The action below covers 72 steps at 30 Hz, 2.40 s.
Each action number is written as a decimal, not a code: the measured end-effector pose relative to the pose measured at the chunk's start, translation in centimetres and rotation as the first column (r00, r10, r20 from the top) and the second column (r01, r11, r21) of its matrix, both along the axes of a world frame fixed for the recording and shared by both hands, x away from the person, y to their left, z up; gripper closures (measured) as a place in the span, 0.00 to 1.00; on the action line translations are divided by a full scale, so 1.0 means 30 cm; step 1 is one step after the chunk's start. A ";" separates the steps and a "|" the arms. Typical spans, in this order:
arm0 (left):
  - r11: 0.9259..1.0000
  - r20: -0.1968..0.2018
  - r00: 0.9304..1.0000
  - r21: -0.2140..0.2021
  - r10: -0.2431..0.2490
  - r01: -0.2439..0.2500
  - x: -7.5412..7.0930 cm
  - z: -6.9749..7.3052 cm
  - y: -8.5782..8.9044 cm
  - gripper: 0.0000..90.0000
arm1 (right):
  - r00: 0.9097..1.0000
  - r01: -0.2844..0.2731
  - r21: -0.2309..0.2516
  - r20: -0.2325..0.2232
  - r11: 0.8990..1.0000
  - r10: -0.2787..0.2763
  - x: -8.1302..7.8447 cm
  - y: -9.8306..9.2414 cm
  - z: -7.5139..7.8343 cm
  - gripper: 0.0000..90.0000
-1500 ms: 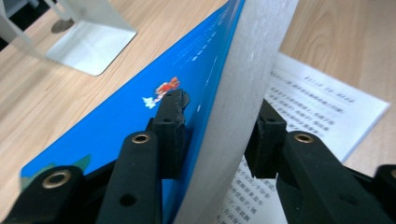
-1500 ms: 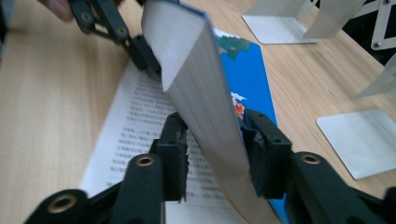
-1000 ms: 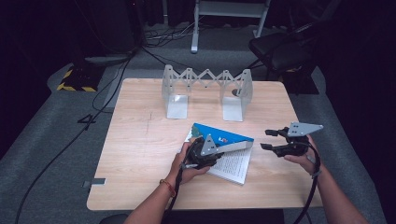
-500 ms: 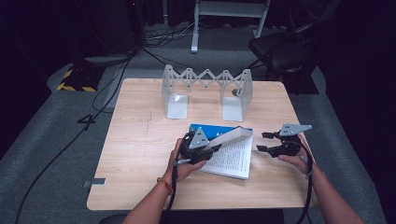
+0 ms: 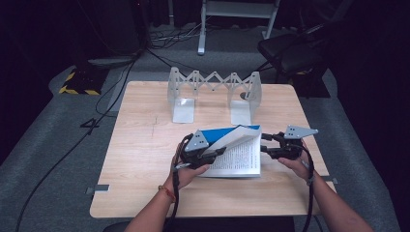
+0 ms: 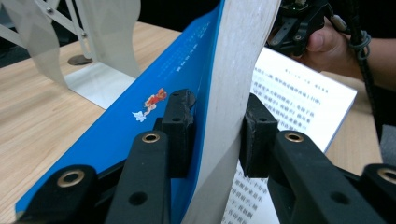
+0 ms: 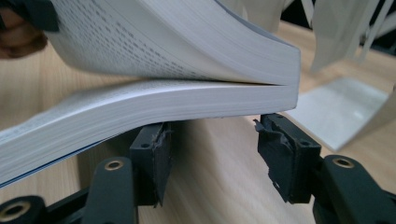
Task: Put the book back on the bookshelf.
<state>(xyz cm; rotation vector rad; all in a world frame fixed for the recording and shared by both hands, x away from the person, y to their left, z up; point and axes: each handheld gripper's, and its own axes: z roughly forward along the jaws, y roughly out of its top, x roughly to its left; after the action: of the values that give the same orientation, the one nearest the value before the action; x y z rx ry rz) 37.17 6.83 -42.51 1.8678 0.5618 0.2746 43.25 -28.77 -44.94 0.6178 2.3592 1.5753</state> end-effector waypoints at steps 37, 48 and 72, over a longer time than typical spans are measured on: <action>0.997 0.021 0.998 -0.043 -0.059 0.060 -0.014 -0.006 -0.031 0.74 | 0.987 0.057 0.058 0.148 0.997 -0.065 -0.043 0.129 0.195 0.51; 0.987 0.007 0.994 -0.122 -0.108 0.108 0.000 0.000 -0.098 0.72 | 0.978 0.093 0.070 0.179 0.993 -0.104 -0.070 0.051 0.243 0.55; 0.998 0.069 0.996 0.005 -0.056 0.056 -0.026 0.035 0.107 0.71 | 0.979 -0.061 -0.038 0.194 0.997 0.067 -0.139 0.340 0.232 0.47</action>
<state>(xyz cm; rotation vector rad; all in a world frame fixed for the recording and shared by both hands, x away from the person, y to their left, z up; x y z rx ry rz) 36.40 10.06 -41.45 1.8669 0.4613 0.3023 39.07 -18.57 -38.00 0.3653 2.2746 1.5438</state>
